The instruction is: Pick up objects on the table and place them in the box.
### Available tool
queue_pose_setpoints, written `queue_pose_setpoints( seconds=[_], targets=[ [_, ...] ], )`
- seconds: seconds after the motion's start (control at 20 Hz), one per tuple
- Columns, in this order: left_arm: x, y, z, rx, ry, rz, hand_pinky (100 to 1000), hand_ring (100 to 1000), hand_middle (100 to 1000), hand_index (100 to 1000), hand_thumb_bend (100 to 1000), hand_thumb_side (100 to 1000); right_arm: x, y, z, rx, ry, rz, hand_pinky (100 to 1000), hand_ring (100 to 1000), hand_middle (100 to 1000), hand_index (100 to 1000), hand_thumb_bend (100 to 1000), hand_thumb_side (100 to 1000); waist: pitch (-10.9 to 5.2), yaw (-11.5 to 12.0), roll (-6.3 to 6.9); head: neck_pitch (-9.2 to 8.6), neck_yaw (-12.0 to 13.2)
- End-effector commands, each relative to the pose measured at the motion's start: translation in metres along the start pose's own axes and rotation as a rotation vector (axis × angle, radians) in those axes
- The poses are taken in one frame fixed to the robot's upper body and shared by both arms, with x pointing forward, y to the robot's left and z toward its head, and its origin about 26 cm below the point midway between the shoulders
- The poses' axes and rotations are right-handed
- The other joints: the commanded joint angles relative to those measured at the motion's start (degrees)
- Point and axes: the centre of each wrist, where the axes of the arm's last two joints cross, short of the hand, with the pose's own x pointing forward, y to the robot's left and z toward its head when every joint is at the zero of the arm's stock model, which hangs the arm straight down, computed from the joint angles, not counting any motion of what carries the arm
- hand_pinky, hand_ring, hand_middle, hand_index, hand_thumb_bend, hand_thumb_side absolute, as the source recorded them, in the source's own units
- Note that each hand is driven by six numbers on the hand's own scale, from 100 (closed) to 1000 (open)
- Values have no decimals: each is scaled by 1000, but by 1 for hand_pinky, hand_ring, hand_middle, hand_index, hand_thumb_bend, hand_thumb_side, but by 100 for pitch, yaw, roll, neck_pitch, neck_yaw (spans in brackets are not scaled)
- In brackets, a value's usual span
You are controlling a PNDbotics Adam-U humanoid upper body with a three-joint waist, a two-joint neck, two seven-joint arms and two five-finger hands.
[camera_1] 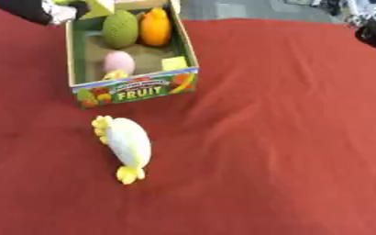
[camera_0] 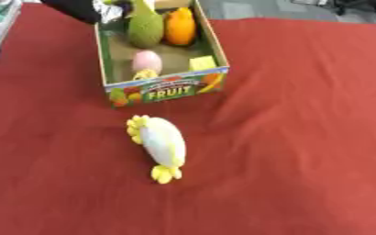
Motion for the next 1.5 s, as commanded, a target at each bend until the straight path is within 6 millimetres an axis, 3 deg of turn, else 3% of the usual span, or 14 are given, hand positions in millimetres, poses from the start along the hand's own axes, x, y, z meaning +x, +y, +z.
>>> queue_pose_setpoints(
  seconds=[0.05, 0.25, 0.6, 0.7, 0.8, 1.05, 1.25, 1.5],
  targets=[
    [-4, -5, -7, 25, -5, -58, 777, 686, 604, 756, 100, 340, 8, -6, -5, 1, -34, 8, 909, 882, 596, 835, 100, 477, -27, -38, 13, -93, 48],
    [-13, -29, -13, 15, -16, -91, 795, 722, 650, 787, 120, 367, 7, -5, -5, 1, -31, 1, 910, 883, 595, 835, 100, 479, -5, -65, 5, -85, 54],
    [-30, -54, -16, -89, -23, -151, 907, 901, 855, 940, 410, 516, 7, -3, -4, 7, -26, -7, 911, 880, 595, 836, 100, 480, 12, -61, -4, -65, -1],
    [-33, -57, -15, -132, -18, -175, 959, 964, 905, 971, 506, 574, 6, -3, -4, 9, -23, -7, 911, 880, 595, 836, 100, 480, 9, -61, -9, -64, -16],
    [-36, -60, -15, -176, -6, -203, 1000, 1000, 919, 980, 547, 611, 6, -3, -3, 10, -19, -7, 911, 880, 595, 836, 100, 481, 4, -55, -10, -62, -26],
    [-33, -54, -13, -201, 31, -256, 1000, 1000, 964, 997, 630, 711, 5, -2, -1, 13, -12, -9, 912, 881, 595, 836, 100, 483, -7, -30, -5, -44, -37],
    [-31, -49, -12, -188, 49, -268, 1000, 1000, 973, 1000, 623, 670, 4, -2, 0, 12, -8, -8, 913, 881, 594, 835, 100, 481, -17, -23, -1, -41, -49],
    [-24, -36, -10, -109, 27, -231, 1000, 1000, 927, 980, 489, 620, 3, -2, 1, 13, 0, -4, 913, 881, 594, 835, 100, 479, -42, 3, 1, -17, -77]
  ],
)
